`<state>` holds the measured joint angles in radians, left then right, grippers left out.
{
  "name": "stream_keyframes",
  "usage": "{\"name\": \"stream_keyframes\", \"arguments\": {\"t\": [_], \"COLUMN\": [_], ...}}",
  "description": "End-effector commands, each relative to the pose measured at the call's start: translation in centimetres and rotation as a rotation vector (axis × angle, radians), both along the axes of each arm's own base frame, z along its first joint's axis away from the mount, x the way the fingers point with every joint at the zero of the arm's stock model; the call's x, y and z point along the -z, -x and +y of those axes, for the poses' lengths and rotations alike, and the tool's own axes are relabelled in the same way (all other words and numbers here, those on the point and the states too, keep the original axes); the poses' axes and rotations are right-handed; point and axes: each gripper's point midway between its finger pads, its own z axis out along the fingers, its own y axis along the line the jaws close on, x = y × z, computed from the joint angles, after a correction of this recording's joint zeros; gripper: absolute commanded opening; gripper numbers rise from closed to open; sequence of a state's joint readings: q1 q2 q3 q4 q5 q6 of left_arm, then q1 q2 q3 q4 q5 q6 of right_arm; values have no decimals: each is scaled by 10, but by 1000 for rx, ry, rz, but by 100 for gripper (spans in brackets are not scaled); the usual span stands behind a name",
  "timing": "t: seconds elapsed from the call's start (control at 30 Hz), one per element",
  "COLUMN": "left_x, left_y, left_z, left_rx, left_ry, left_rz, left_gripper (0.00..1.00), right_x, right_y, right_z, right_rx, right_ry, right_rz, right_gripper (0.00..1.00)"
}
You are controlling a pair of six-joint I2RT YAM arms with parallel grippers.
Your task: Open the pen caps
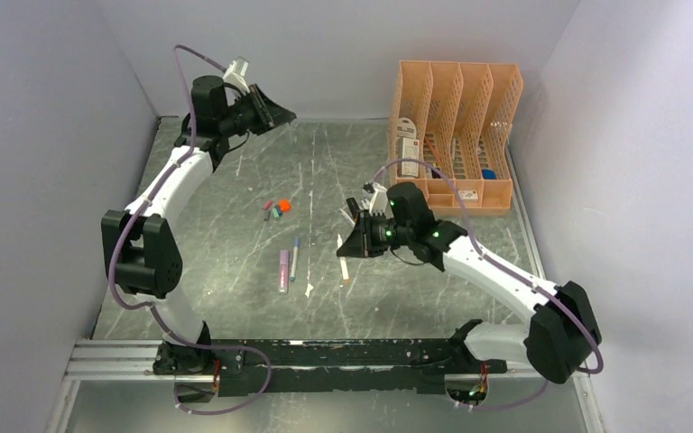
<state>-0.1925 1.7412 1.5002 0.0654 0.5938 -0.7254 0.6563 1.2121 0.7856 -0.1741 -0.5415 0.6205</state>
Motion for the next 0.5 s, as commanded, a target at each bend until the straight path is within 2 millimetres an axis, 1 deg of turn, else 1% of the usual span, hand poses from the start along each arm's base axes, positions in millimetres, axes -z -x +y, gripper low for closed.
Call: {"name": "stream_keyframes", "arguments": {"t": [0.0, 0.03, 0.1, 0.2, 0.23, 0.33, 0.4, 0.47], "left_x": [43, 61, 97, 134, 142, 164, 173, 179], "left_y": [30, 38, 58, 85, 93, 108, 113, 115], "left_z": [5, 13, 34, 64, 72, 89, 97, 99], "left_rx": [20, 4, -37, -96, -111, -152, -148, -147], "left_ry": [-171, -231, -354, -511, -550, -622, -674, -692], "left_rz": [159, 210, 309, 405, 428, 484, 485, 501], "left_gripper": [7, 7, 7, 7, 7, 7, 7, 7], "right_x": [2, 6, 23, 43, 54, 71, 79, 86], "right_y": [-44, -58, -82, -115, -123, -147, -160, -169], "right_z": [-13, -18, -30, -44, -47, -49, -47, -43], "right_rx": [73, 93, 127, 156, 156, 171, 181, 181], "right_ry": [209, 291, 457, 647, 704, 801, 838, 857], "right_rz": [-73, -88, -104, -139, -133, -147, -155, -155], "right_gripper": [0, 0, 0, 0, 0, 0, 0, 0]}}
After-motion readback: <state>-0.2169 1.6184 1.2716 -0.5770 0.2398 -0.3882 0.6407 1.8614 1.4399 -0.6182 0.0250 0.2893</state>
